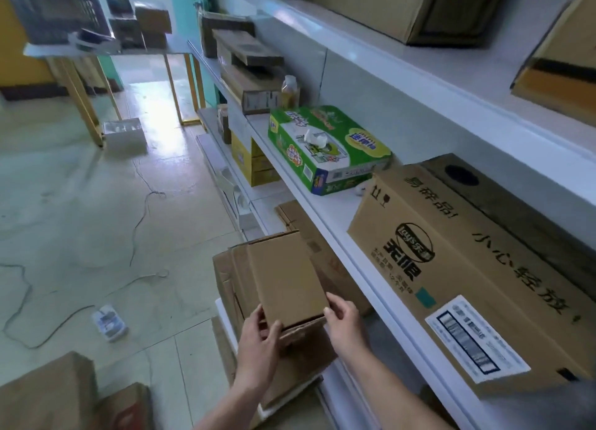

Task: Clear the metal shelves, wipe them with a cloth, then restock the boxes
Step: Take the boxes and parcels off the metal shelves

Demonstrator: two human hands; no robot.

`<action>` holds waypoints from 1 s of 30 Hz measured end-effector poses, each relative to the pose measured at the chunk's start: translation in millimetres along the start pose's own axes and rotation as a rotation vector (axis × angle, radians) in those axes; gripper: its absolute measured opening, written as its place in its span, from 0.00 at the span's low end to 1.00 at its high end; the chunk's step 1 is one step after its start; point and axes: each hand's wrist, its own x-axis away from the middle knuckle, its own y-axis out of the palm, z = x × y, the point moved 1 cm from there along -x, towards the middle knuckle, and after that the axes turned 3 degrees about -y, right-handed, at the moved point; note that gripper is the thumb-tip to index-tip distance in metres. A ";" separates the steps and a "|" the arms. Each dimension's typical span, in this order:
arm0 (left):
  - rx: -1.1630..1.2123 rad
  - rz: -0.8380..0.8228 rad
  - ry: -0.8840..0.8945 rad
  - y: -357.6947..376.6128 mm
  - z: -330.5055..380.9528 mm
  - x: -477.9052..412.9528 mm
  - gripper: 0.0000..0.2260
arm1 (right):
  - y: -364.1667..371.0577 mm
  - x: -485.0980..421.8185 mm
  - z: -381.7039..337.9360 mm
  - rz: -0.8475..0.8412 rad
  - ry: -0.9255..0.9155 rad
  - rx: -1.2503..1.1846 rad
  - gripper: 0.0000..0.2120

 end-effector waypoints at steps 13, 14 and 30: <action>-0.305 -0.073 -0.137 -8.6 -9.3 -65.4 0.23 | 16.9 -49.7 11.1 -0.238 0.152 0.081 0.21; -0.311 -0.069 -0.158 -8.2 -10.3 -63.6 0.22 | 13.9 -49.6 11.8 -0.242 0.153 0.077 0.21; 0.145 0.339 -0.042 -47.8 15.0 41.6 0.10 | 8.5 -6.4 -43.5 -0.545 -0.154 0.031 0.12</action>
